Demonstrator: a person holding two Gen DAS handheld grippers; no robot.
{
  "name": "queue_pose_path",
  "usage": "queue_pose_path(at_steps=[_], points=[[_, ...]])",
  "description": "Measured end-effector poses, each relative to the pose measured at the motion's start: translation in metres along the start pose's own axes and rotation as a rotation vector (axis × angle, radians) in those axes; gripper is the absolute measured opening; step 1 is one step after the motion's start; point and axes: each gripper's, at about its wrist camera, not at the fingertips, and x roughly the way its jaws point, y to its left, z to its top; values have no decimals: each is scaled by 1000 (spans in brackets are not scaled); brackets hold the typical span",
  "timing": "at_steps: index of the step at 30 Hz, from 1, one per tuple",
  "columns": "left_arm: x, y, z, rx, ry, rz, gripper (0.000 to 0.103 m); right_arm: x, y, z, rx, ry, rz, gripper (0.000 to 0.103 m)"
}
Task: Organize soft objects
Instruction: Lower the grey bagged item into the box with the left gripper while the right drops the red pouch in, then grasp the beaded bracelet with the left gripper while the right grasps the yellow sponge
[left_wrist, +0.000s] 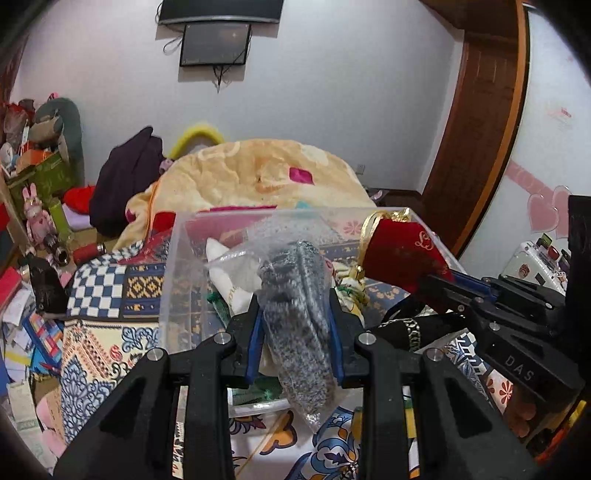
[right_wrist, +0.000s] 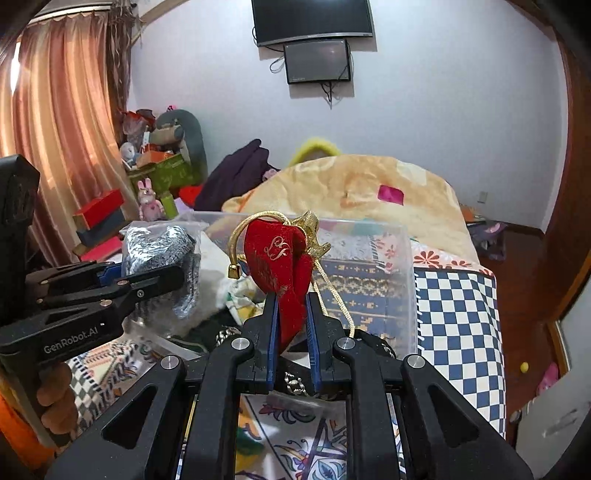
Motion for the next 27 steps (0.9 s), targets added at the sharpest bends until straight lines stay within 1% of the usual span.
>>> queue_pose_path(at_steps=[3, 4, 5, 6, 8, 10, 12, 15, 17, 20, 23, 27], points=[[4, -2, -2, 5, 13, 4, 30, -2, 1, -1, -6, -4, -7, 14], [4, -2, -2, 9, 14, 5, 32, -3, 2, -1, -11, -4, -9, 18], [3, -4, -2, 14, 13, 5, 35, -5, 3, -1, -20, -4, -11, 25], [2, -5, -2, 20, 9, 4, 37, -5, 4, 0, -26, -4, -13, 29], [-4, -8, -1, 33, -6, 2, 47, -9, 6, 0, -39, -18, -19, 46], [-14, -11, -1, 45, -31, -1, 53, -17, 9, -1, -55, -41, -28, 53], [-26, -13, -2, 54, -52, -5, 57, -25, 12, 0, -70, -56, -25, 55], [-45, -15, -6, 63, -89, -8, 67, -38, 15, -1, -88, -75, -9, 57], [-58, -15, -12, 64, -110, -19, 74, -47, 15, -4, -91, -91, 3, 70], [-70, -15, -23, 81, -110, -19, 74, -58, 15, -12, -89, -105, 31, 71], [-72, -14, -36, 92, -67, -23, 75, -60, 14, -20, -76, -80, 66, 71], [-66, -9, -60, 80, 18, -36, 75, -52, 12, -33, -71, -29, 86, 71]])
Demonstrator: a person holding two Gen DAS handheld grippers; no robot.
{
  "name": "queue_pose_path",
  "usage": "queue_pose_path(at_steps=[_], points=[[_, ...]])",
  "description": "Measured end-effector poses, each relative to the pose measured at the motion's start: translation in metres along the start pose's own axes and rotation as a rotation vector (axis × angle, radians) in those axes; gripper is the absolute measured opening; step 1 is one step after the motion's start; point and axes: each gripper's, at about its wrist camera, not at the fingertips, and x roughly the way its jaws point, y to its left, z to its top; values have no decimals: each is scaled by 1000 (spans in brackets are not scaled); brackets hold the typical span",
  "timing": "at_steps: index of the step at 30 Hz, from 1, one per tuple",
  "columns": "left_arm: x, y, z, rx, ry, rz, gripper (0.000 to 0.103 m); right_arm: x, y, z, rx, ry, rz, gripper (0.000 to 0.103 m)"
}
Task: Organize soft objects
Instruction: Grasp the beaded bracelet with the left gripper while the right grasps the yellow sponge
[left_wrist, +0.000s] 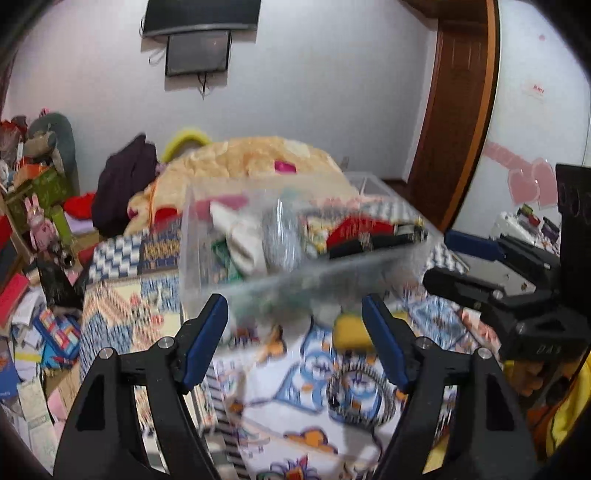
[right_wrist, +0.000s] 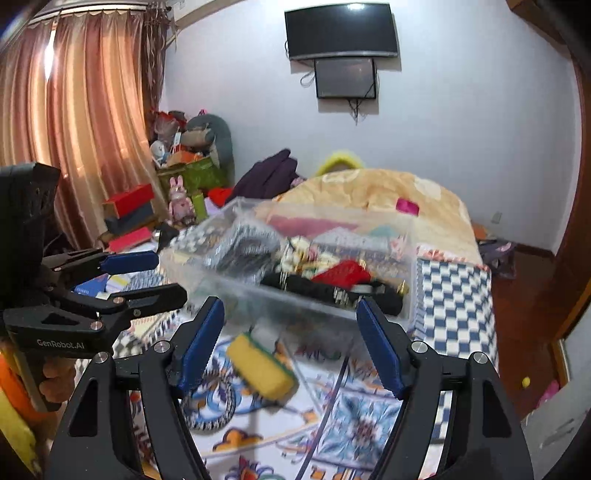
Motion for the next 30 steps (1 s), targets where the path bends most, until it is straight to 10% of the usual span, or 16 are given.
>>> queue_pose_path(at_steps=[9, 23, 30], points=[[18, -7, -41, 30, 113, -8, 74, 37, 2, -32, 27, 143, 28, 71], [33, -28, -60, 64, 148, -32, 12, 52, 9, -37, 38, 172, 60, 41], [31, -23, -59, 59, 127, -23, 7, 36, 9, -35, 34, 132, 54, 40]])
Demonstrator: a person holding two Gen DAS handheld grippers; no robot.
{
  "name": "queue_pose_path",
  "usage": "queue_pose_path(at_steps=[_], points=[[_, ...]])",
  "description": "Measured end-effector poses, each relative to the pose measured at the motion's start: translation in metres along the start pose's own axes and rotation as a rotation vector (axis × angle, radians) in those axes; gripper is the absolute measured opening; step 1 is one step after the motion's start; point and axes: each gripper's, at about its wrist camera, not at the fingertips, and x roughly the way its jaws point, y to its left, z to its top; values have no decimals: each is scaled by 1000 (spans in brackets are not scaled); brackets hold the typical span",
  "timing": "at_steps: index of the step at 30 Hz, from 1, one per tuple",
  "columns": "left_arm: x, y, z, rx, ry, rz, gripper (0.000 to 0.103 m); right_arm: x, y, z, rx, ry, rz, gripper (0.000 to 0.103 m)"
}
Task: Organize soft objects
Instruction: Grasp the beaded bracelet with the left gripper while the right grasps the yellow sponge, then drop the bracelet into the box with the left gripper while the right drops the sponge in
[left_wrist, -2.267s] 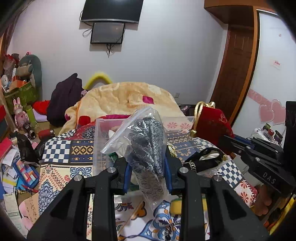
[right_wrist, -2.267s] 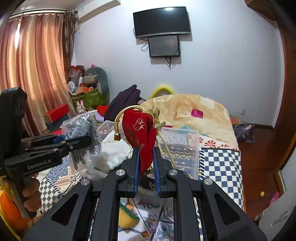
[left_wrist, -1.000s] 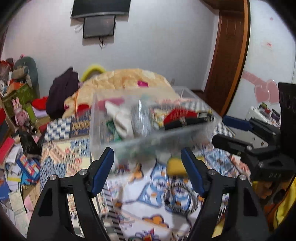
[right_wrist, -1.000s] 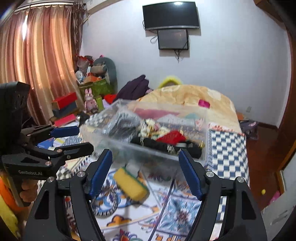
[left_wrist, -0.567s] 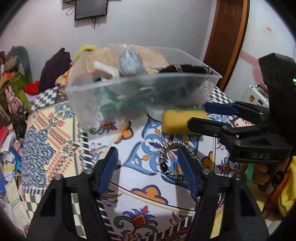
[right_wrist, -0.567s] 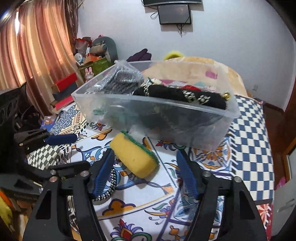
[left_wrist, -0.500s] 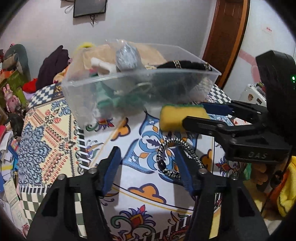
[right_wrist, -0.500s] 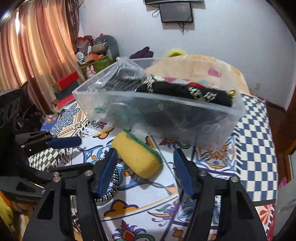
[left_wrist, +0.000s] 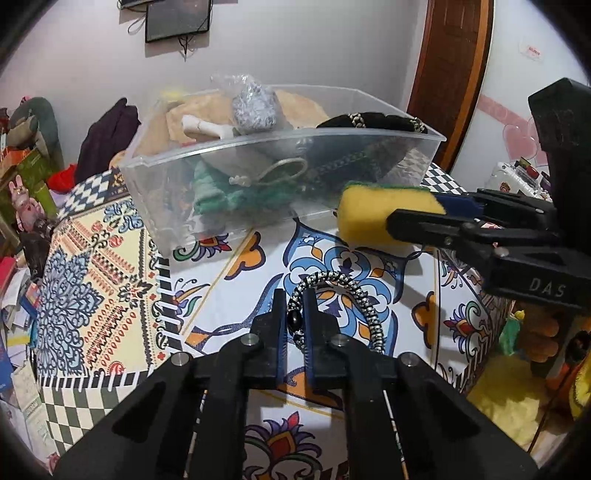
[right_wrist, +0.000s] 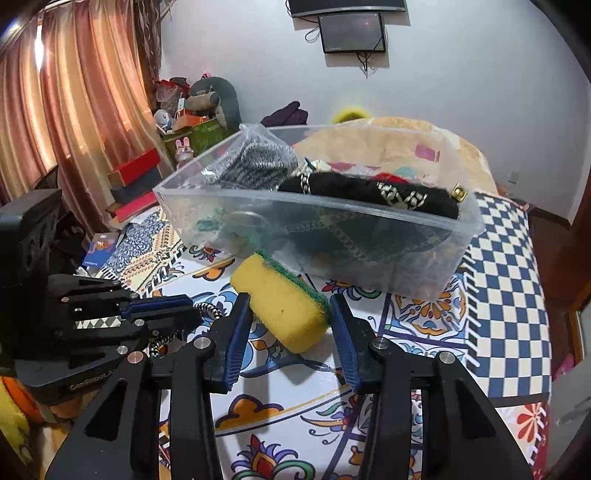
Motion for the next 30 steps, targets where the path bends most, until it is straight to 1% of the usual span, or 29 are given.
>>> queue_pose_path(at_steps=[5, 11, 13, 15, 18, 25, 30], points=[[-22, -2, 3, 17, -60, 10, 7, -14, 1, 4, -6, -38, -1, 40], [-47, 7, 17, -16, -127, 12, 7, -32, 5, 13, -23, -96, -7, 40], [-55, 17, 27, -23, -157, 15, 7, -40, 5, 17, -22, -123, -11, 40], [-61, 18, 34, -27, -182, 20, 7, -45, 6, 21, -19, -147, -15, 40], [-68, 20, 54, -32, -227, 26, 7, -54, 5, 28, -15, -184, -28, 40], [-65, 32, 90, -58, -293, 44, 7, -68, 0, 49, 1, -268, -56, 40], [-56, 39, 108, -83, -304, 58, 7, -60, -3, 63, 13, -285, -61, 40]])
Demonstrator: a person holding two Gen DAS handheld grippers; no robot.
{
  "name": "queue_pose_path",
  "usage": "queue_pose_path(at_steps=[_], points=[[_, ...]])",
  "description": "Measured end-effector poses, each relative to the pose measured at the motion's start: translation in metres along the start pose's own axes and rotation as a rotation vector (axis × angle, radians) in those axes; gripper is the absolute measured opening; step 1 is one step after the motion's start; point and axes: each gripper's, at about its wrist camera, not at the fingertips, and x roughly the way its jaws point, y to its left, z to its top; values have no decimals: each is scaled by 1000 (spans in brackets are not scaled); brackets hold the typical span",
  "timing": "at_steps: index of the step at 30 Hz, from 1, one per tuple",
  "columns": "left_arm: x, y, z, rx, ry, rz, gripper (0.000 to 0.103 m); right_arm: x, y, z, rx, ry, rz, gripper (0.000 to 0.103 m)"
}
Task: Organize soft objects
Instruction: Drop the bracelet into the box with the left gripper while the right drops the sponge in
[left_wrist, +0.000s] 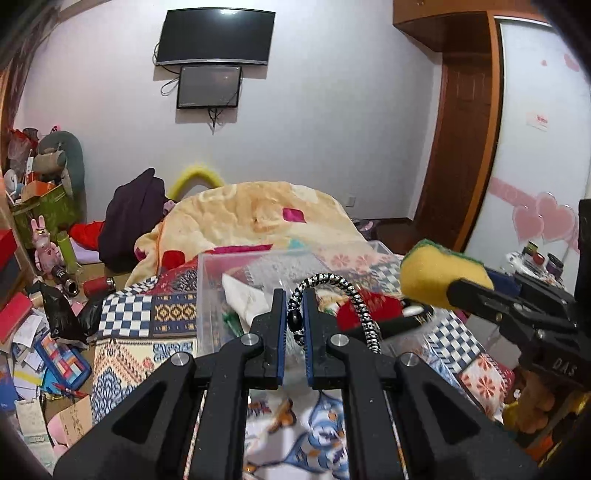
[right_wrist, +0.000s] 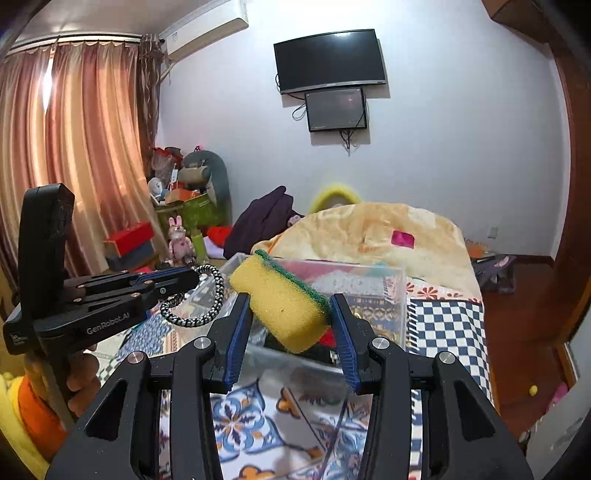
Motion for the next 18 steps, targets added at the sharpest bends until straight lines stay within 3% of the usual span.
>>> queue_pose_path(at_steps=[18], points=[[73, 4, -15, -2, 120, 47, 8, 72, -12, -17, 26, 172, -61, 41]])
